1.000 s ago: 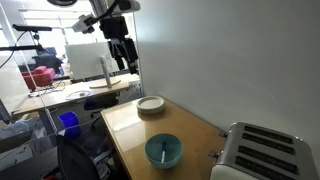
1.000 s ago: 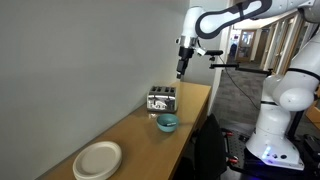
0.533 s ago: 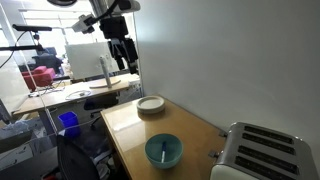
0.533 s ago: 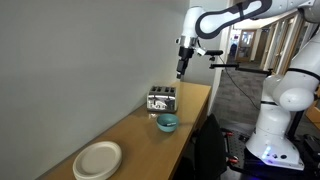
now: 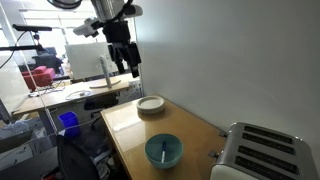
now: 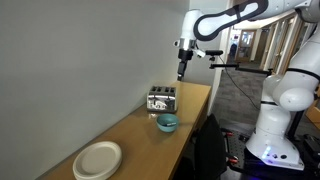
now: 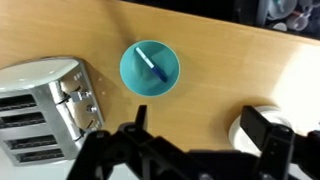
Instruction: Remove the marker from the bowl and put it on the table
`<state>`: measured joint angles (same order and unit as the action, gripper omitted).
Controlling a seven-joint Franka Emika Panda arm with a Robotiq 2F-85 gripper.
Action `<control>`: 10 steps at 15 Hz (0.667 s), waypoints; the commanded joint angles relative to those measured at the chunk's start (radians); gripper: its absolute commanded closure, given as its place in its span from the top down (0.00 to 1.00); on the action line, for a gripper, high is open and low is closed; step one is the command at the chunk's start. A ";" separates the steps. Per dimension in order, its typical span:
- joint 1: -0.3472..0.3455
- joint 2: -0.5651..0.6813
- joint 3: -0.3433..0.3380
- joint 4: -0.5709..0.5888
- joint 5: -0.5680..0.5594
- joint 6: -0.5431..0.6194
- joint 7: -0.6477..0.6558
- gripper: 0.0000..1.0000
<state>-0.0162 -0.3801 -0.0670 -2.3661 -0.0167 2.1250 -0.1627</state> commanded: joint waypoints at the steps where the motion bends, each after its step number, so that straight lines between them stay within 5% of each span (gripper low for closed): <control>1: 0.016 0.092 -0.035 0.042 -0.002 0.010 -0.170 1.00; 10: -0.019 0.482 -0.037 0.126 0.113 0.293 -0.595 1.00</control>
<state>-0.0162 0.0018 -0.1247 -2.2929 0.0332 2.3679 -0.6252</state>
